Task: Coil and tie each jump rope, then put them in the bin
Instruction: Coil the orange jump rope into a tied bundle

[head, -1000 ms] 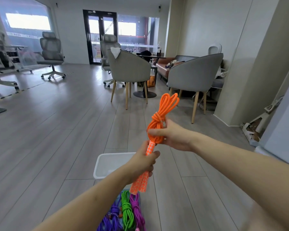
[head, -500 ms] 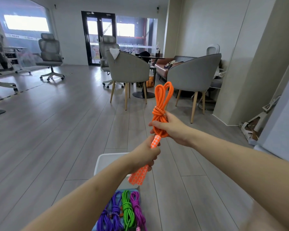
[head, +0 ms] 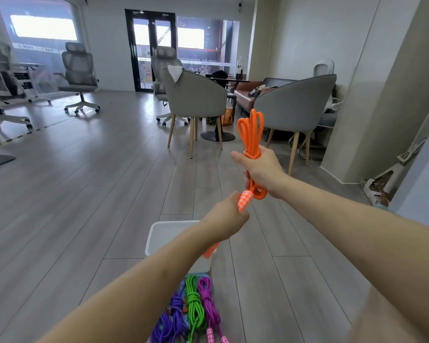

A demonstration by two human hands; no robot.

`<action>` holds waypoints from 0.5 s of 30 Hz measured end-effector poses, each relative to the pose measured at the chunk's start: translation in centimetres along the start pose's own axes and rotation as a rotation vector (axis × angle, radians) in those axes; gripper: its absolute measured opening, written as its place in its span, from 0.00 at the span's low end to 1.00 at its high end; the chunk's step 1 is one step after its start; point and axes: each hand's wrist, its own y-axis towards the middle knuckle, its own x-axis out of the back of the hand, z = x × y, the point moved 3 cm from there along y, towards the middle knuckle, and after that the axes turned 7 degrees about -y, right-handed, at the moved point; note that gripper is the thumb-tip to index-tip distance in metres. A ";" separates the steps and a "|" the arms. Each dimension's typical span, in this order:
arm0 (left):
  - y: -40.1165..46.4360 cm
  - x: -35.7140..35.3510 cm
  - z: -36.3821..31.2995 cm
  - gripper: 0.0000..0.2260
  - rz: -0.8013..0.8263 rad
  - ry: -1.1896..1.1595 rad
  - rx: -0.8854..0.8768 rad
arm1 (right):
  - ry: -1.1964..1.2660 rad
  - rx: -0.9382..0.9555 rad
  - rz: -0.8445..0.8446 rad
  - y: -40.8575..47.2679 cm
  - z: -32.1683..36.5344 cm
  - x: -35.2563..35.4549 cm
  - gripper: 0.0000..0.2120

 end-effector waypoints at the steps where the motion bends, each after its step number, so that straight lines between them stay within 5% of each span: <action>1: -0.3 0.0 0.3 0.05 0.095 -0.175 0.048 | -0.024 0.009 0.054 -0.1 -0.1 0.1 0.16; 4: -1.4 -0.5 2.1 0.05 0.257 -0.422 0.163 | -0.072 -0.039 0.199 -0.6 -1.8 -0.4 0.16; 10: -2.2 -6.5 9.3 0.09 0.148 -0.667 0.289 | 0.201 -0.396 0.325 -2.7 -11.2 -6.1 0.17; 15: -5.1 -11.8 17.9 0.16 0.234 -0.647 0.368 | 0.194 -0.688 0.402 -7.0 -21.3 -9.3 0.14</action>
